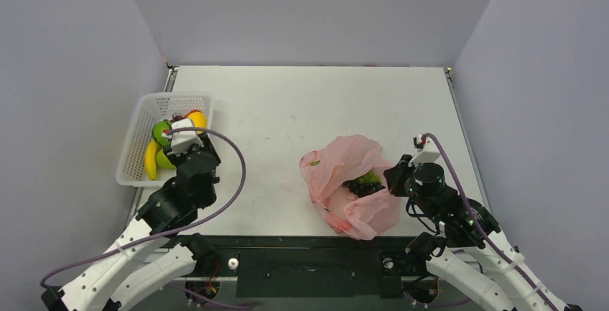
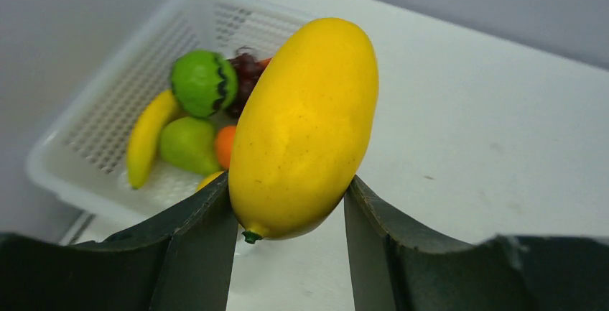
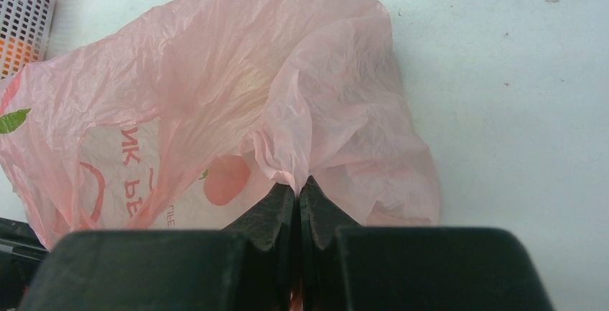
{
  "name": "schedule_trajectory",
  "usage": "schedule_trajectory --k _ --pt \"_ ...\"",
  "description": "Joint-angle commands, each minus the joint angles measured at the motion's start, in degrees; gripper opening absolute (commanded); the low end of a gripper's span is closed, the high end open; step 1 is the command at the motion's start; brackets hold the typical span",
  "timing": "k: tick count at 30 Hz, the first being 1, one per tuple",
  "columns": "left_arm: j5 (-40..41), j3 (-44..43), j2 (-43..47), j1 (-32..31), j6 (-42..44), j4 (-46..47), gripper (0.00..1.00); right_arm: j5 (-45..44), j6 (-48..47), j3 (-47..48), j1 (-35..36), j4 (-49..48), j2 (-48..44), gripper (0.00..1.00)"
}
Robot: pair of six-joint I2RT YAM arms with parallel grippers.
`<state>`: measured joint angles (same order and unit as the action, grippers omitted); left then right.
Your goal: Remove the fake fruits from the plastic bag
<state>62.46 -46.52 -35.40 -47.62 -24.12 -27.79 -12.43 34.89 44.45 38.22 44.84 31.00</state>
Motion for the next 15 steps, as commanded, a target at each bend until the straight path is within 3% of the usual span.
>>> schedule_trajectory --k 1,7,10,15 --pt "-0.40 1.76 -5.76 12.89 6.69 -4.41 0.00 -0.26 -1.17 -0.40 -0.41 -2.79 0.20 0.00" --pt "-28.80 2.37 -11.65 41.05 6.65 6.32 0.00 0.06 -1.47 -0.35 -0.49 -3.00 0.54 0.00" --pt "-45.25 0.27 -19.74 50.12 1.05 11.10 0.00 -0.01 -1.54 -0.25 -0.50 -3.00 0.41 0.00" --pt "-56.75 -4.21 -33.34 61.58 -7.88 16.18 0.00 -0.70 -1.37 -0.32 -0.58 -2.97 -0.39 0.00"
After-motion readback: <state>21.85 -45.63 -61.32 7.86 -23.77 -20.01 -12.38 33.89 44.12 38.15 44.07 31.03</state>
